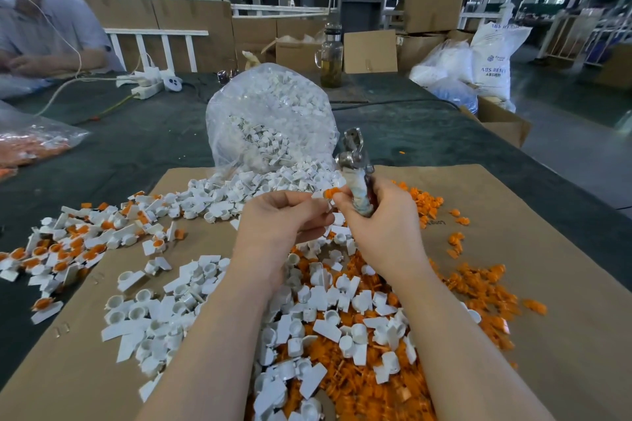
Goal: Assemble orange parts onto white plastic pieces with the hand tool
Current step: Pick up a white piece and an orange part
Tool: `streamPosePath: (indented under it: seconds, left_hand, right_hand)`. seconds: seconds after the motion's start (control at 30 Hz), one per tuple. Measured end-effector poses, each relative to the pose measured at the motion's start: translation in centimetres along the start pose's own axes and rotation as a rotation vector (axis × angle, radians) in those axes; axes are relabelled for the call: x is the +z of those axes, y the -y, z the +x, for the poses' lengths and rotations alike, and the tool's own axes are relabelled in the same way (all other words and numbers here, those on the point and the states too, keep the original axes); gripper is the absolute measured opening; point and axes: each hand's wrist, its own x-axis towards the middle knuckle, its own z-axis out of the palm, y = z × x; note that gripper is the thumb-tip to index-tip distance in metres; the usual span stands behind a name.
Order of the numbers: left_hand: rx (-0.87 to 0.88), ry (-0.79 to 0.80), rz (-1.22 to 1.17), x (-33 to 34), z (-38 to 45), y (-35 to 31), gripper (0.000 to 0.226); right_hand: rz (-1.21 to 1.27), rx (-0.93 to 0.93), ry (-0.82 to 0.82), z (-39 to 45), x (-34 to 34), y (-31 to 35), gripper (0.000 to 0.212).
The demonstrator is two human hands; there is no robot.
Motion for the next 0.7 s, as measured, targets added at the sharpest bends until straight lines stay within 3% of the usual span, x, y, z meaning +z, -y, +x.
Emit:
streamPosePath:
  seconds: [0.27, 0.7]
  left_hand:
    - [0.088, -0.004, 0.042, 0.10, -0.07, -0.04, 0.007]
    - [0.247, -0.086, 0.388, 0.29, 0.00, 0.22, 0.015]
  right_hand:
    - [-0.031, -0.029, -0.026, -0.14, 0.25, -0.24, 0.013]
    - [-0.084, -0.057, 0.021, -0.06, -0.01, 0.14, 0.013]
